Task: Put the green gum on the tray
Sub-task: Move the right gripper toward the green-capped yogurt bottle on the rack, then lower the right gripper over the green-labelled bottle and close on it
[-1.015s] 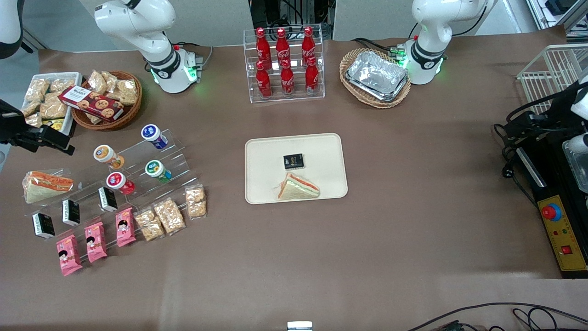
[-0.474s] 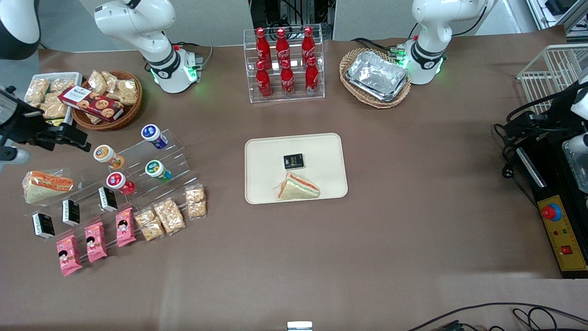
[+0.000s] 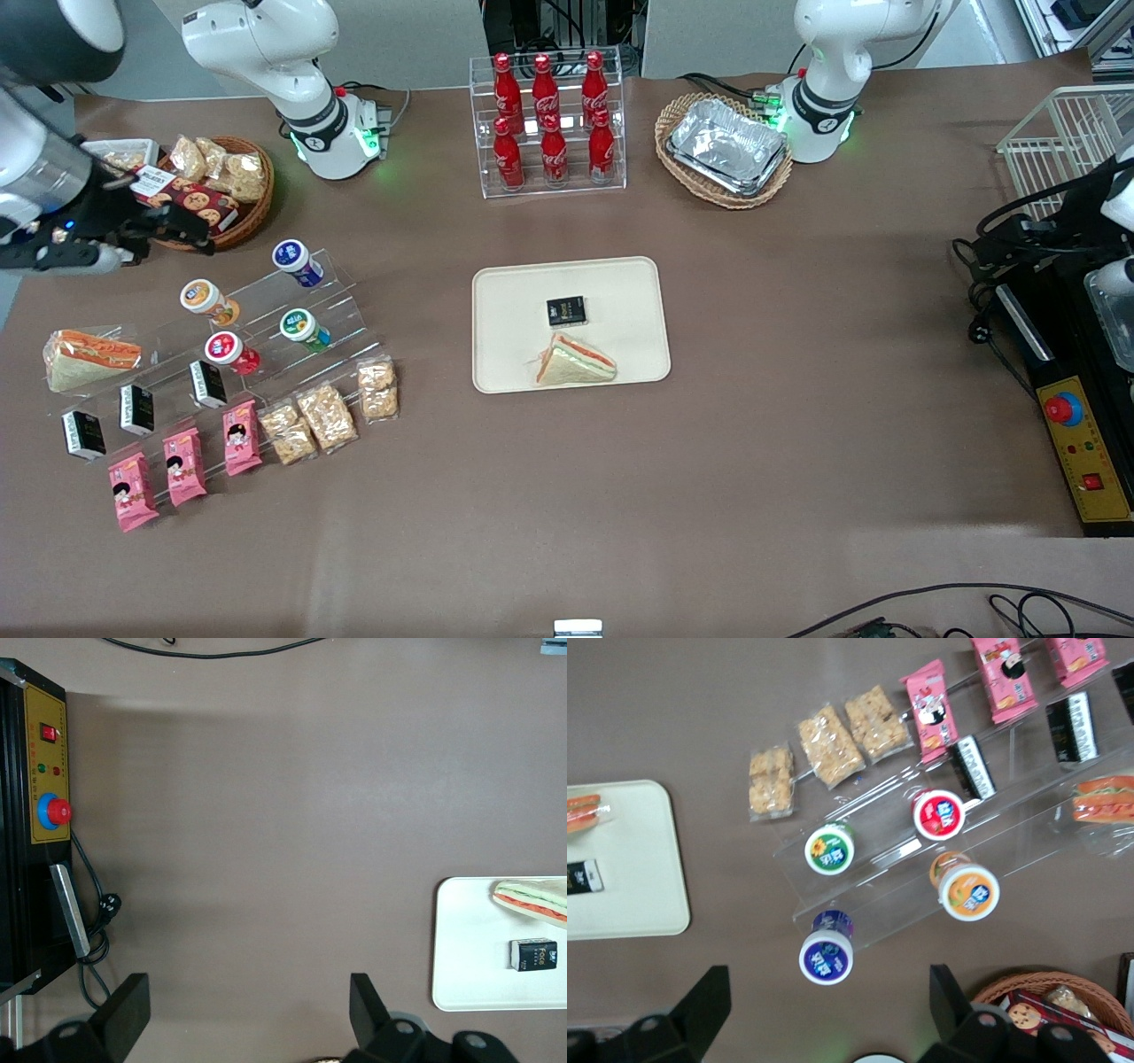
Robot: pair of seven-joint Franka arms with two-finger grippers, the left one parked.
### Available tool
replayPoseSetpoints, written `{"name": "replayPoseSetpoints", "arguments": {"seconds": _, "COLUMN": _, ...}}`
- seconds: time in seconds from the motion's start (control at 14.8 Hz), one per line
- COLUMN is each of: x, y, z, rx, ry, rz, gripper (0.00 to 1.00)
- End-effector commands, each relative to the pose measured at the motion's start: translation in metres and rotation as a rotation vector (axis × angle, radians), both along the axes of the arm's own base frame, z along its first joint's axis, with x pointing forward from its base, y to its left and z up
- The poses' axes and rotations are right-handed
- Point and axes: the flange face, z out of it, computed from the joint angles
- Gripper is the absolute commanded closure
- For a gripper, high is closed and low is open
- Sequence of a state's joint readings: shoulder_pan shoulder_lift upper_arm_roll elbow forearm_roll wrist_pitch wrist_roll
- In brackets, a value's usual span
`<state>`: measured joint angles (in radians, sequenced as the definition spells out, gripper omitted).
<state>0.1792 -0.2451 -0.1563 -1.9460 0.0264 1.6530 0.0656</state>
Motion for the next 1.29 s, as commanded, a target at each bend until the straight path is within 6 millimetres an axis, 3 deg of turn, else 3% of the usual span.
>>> {"name": "replayPoseSetpoints", "arguments": {"seconds": 0.0, "x": -0.029, "y": 0.011, "z": -0.014, "rx": -0.006, "ry": -0.033, "rz": 0.025, "gripper": 0.00}}
{"name": "replayPoseSetpoints", "arguments": {"seconds": 0.14, "x": -0.027, "y": 0.017, "z": -0.025, "rx": -0.015, "ry": -0.026, "rz": 0.038, "gripper": 0.00}}
{"name": "replayPoseSetpoints", "arguments": {"seconds": 0.34, "x": -0.017, "y": 0.018, "z": -0.057, "rx": -0.043, "ry": -0.033, "rz": 0.046, "gripper": 0.00}}
{"name": "replayPoseSetpoints", "arguments": {"seconds": 0.74, "x": -0.010, "y": 0.020, "z": -0.147, "rx": -0.051, "ry": -0.024, "rz": 0.046, "gripper": 0.00}}
{"name": "replayPoseSetpoints", "arguments": {"seconds": 1.22, "x": 0.008, "y": 0.026, "z": -0.226, "rx": -0.066, "ry": -0.043, "rz": 0.047, "gripper": 0.00}}
